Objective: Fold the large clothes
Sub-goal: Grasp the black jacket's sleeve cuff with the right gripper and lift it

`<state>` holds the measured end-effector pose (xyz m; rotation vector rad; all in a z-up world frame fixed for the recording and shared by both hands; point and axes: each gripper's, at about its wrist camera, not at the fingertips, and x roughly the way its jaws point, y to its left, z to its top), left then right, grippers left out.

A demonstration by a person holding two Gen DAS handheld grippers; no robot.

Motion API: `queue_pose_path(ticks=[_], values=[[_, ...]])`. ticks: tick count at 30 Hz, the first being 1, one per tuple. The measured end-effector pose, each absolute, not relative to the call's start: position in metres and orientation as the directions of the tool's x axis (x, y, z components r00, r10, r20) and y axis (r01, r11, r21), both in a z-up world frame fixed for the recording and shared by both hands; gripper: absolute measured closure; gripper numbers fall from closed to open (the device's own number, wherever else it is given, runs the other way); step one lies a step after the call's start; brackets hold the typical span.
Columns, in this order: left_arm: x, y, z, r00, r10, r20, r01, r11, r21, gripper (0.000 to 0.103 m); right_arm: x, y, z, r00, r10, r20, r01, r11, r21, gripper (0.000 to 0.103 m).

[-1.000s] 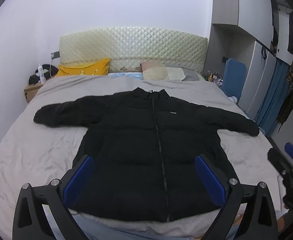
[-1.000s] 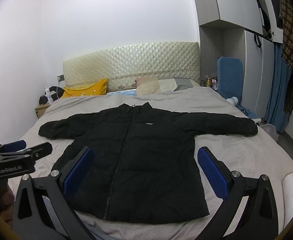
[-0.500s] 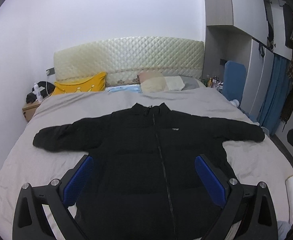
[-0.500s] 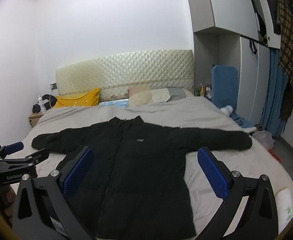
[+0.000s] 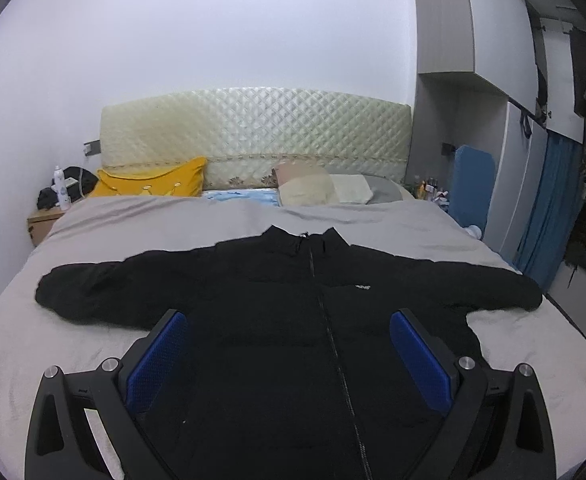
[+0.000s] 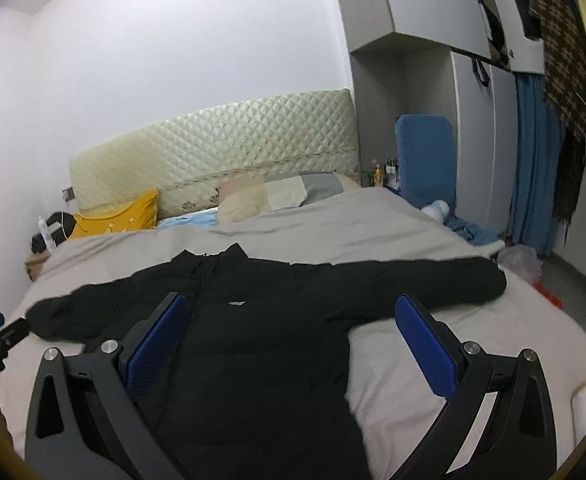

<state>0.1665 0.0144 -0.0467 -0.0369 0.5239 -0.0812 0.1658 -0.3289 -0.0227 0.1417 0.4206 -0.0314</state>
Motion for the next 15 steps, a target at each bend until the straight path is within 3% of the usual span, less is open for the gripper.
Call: queue_pose_path(ticks=[9,12,15], values=[[0.187,0.023,-0.089,0.834,-0.123,-0.538,0.081,0.991,-0.103,0.001,0.218,-0.399,-0.04,0.928,-0.125,-0.35,0.172,0.98,0.105,0.0],[0.191,0.026,-0.101,0.823,-0.136,-0.551,0.071,0.988,-0.137,0.001,0.24,-0.445,-0.058,0.928,-0.094,-0.361,0.184,0.957,0.223,0.0],[0.195,0.027,-0.109,0.828,-0.119,-0.549,0.052,0.989,-0.135,0.001,0.269,-0.491,-0.079,0.891,-0.142,-0.431,0.259,0.939,0.226,0.005]])
